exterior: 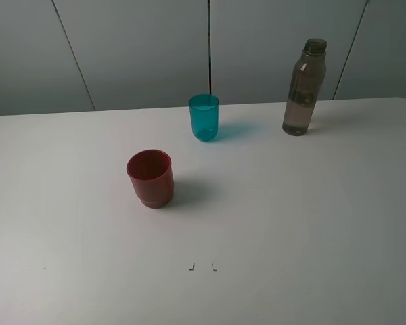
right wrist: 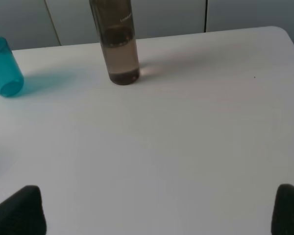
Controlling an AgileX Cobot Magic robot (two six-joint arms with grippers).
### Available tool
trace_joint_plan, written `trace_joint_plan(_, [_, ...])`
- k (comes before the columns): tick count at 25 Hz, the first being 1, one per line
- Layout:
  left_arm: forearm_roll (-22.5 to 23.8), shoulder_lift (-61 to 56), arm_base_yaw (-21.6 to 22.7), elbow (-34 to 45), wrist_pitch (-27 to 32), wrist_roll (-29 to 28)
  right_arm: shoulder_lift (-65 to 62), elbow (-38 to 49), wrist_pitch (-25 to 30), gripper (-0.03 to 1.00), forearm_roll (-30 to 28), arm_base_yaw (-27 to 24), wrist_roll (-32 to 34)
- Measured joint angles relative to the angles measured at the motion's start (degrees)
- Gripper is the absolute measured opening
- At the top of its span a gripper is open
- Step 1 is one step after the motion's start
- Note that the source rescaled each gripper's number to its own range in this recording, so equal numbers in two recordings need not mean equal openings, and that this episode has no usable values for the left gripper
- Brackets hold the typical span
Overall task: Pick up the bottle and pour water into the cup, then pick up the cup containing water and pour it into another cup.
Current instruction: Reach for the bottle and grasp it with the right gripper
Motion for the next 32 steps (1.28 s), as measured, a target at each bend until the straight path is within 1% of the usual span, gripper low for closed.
trace_joint_plan(2, [0.0,0.0,0.0,0.0,0.0,-0.39,4.53,-1.99,-2.75,1.0,0.0,0.0,0.0])
trace_joint_plan(4, [0.0,0.0,0.0,0.0,0.0,-0.39,9.23,-3.21,-6.98,1.0,0.0,0.0,0.0])
trace_joint_plan(9, [0.0,0.0,0.0,0.0,0.0,-0.39,21.52,-3.45,-19.35,1.0,0.0,0.0,0.0])
trace_joint_plan(13, [0.0,0.0,0.0,0.0,0.0,-0.39,32.41,-1.92,-30.34,1.0,0.55,0.0,0.0])
trace_joint_plan(18, [0.0,0.0,0.0,0.0,0.0,-0.39,47.65,-0.7,-37.05,1.0,1.41,0.0,-1.06])
trace_joint_plan(20, [0.0,0.0,0.0,0.0,0.0,-0.39,54.32,-0.03,-41.01,1.0,1.66,0.11,-1.2])
trace_joint_plan(22, [0.0,0.0,0.0,0.0,0.0,-0.39,60.11,0.94,-47.8,1.0,1.78,0.95,-1.52])
trace_joint_plan(26, [0.0,0.0,0.0,0.0,0.0,-0.39,71.82,2.58,-64.33,1.0,2.08,3.36,-1.88])
trace_joint_plan(29, [0.0,0.0,0.0,0.0,0.0,-0.39,80.79,2.58,-75.13,1.0,0.55,3.73,-1.88])
trace_joint_plan(32, [0.0,0.0,0.0,0.0,0.0,-0.39,89.69,2.58,-84.56,1.0,-1.31,3.73,-1.88])
